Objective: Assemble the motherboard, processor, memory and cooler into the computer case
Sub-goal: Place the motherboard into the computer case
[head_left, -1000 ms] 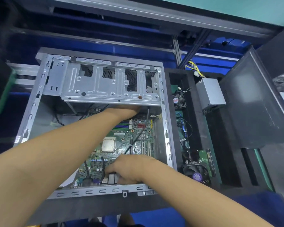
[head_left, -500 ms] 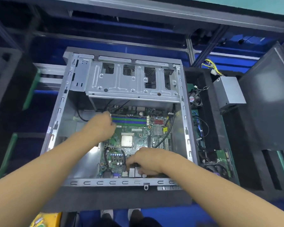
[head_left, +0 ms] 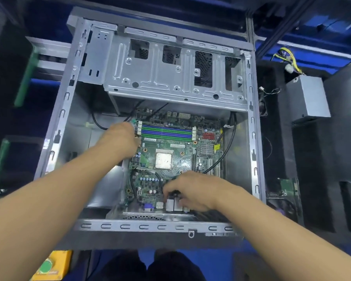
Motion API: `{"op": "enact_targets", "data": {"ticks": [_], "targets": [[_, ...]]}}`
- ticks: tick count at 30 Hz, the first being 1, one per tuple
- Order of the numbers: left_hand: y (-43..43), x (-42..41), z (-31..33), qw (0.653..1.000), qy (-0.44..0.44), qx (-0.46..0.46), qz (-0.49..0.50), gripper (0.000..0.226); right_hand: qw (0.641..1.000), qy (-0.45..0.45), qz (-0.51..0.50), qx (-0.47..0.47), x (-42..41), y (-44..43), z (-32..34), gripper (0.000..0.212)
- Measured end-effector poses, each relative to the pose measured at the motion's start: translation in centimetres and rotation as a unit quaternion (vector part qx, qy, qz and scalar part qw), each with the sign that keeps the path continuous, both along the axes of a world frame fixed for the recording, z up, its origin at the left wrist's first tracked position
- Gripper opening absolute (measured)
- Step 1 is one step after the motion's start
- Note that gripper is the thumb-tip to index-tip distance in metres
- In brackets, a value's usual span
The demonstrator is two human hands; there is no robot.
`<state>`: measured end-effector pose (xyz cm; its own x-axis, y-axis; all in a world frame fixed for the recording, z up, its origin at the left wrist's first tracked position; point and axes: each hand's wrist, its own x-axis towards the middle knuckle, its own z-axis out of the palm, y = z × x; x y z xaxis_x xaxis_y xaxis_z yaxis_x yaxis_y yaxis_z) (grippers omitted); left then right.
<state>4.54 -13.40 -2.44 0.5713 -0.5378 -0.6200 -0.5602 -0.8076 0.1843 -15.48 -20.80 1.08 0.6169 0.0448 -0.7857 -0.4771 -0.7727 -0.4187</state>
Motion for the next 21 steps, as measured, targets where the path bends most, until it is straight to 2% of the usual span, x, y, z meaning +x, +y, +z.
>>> {"op": "enact_targets", "data": {"ticks": [4, 8, 16, 21], "targets": [[-0.03, -0.09, -0.02, 1.0, 0.009, 0.002, 0.013, 0.031, 1.0, 0.001, -0.014, 0.007, -0.13, 0.0, 0.01, 0.04], [0.05, 0.09, -0.33, 1.0, 0.024, 0.006, 0.019, 0.024, 1.0, 0.002, -0.026, 0.018, -0.06, 0.06, 0.07, 0.039], [-0.1, 0.05, -0.38, 0.999, 0.028, 0.015, 0.041, 0.026, 1.0, 0.0, -0.015, 0.014, 0.05, 0.0, 0.12, 0.045], [-0.19, 0.26, -0.31, 0.989, 0.092, 0.008, 0.119, 0.024, 1.0, -0.005, -0.022, 0.017, -0.2, 0.08, 0.06, 0.044]]}}
